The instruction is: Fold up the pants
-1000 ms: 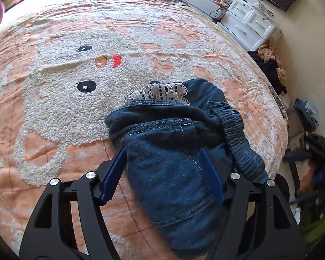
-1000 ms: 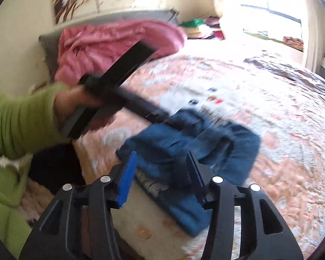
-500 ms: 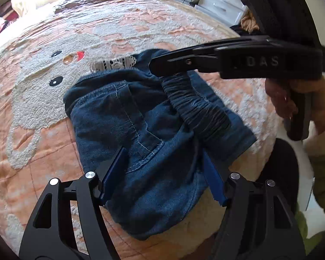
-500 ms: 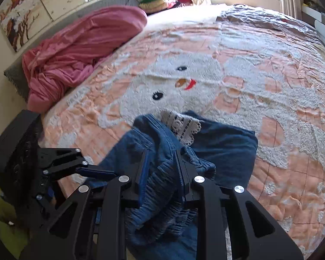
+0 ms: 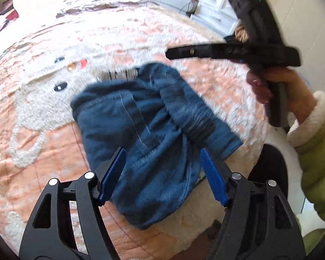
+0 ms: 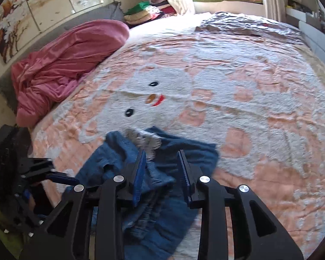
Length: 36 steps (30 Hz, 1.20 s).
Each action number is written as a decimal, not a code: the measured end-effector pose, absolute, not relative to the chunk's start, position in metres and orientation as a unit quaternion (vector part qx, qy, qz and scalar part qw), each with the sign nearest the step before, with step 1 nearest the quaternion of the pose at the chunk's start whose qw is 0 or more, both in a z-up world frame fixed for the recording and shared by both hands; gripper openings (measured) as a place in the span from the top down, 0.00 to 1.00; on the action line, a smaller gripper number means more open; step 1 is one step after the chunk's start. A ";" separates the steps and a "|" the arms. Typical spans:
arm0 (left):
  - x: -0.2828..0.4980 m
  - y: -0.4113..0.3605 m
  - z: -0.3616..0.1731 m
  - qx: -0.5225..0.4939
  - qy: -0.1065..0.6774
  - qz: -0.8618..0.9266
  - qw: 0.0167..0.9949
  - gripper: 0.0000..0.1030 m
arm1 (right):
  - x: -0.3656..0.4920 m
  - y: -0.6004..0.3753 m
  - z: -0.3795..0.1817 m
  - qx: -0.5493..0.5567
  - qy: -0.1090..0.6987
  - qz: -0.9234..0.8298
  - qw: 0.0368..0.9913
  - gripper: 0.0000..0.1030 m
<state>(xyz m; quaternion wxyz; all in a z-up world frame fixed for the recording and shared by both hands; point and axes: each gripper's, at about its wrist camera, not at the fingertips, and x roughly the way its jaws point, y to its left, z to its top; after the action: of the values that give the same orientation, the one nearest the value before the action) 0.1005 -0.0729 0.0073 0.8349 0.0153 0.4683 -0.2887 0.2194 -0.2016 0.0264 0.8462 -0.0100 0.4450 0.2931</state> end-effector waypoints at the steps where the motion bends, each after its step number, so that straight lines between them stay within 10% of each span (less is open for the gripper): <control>1: 0.103 -0.072 0.012 0.010 0.465 -0.289 0.837 0.38 | 0.226 -0.204 0.024 -0.015 0.455 0.284 0.844 0.71; 22: 0.108 -0.108 -0.019 0.030 0.499 -0.297 0.813 0.30 | 0.282 -0.143 -0.038 -0.050 0.539 0.251 0.803 0.72; 26: 0.110 -0.080 0.012 -0.006 0.474 -0.300 0.828 0.23 | 0.259 -0.181 0.007 0.008 0.486 0.258 0.835 0.45; 36: 0.127 -0.033 0.027 -0.054 0.463 -0.230 0.854 0.15 | 0.155 -0.220 0.040 -0.020 0.429 0.267 0.863 0.43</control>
<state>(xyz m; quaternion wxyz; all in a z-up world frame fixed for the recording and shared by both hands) 0.1265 -0.0325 0.0267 0.8544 -0.0540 0.4629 -0.2297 0.1547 -0.2197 0.0405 0.8628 -0.0198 0.4290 0.2667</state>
